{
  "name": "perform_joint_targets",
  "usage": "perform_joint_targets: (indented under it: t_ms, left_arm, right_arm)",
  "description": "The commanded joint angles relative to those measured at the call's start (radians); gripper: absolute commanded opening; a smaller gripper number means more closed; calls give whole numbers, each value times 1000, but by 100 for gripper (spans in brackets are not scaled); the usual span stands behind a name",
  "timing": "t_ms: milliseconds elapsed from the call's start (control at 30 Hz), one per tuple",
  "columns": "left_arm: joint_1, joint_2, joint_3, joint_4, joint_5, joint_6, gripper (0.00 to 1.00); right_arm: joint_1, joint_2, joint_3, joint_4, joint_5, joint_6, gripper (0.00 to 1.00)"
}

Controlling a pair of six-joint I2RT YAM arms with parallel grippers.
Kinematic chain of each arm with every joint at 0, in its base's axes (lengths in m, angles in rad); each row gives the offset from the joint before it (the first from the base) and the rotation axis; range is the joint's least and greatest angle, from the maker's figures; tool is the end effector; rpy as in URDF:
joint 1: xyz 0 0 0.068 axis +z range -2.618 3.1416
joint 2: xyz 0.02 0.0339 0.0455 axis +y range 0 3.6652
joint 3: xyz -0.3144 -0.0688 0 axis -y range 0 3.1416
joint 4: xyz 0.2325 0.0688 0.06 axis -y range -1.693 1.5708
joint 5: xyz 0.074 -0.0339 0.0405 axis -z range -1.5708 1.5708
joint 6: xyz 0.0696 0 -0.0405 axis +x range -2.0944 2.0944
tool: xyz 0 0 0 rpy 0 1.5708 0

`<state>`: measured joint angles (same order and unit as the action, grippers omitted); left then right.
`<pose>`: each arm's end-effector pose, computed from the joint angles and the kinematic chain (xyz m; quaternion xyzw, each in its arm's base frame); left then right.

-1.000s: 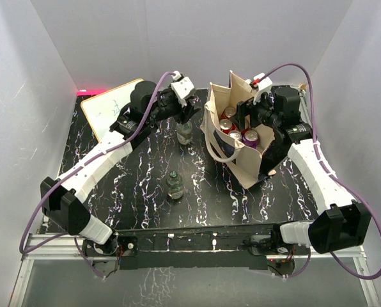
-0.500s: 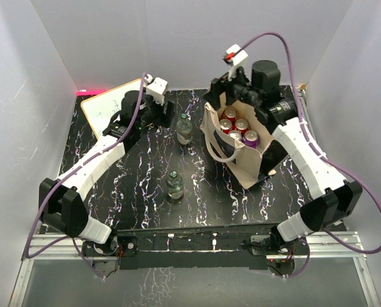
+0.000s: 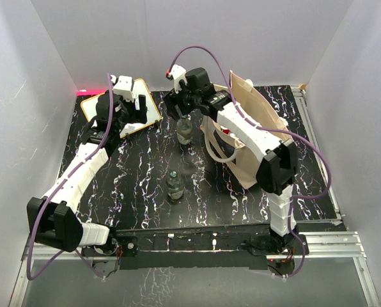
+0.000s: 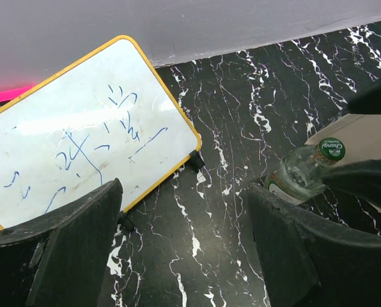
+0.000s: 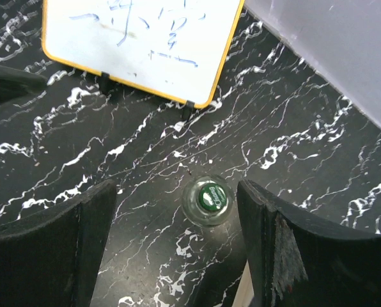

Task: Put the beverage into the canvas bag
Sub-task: Pick up the drink from the center of the board.

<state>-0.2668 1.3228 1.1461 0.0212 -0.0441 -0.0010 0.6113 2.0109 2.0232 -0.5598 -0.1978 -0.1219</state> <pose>0.3134 -0.0825 0.4142 0.0865 0.7549 -0.0702 0.6463 0.4074 0.3023 0.3868 -0.3561 0.7927 0.2016 0.4518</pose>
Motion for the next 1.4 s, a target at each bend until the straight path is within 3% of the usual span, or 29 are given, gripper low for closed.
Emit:
perform_joint_targets:
  t_ms: [0,233,567,1367]
  left_arm:
    - [15,-54,-11,-2,12,-8,78]
    - [25,-57,-13,-3,42,-16,78]
    - [27,-36,-14,17,74,-32,77]
    - [26,2,23,22,87,-25,77]
  right_arm:
    - [18,68,151,-43,97,-7,75]
    - [22,151,193,-70,218,0,72]
    - [17,135,98,-84,257,-7,69]
    - [-41,191,83,-107,120,40,53]
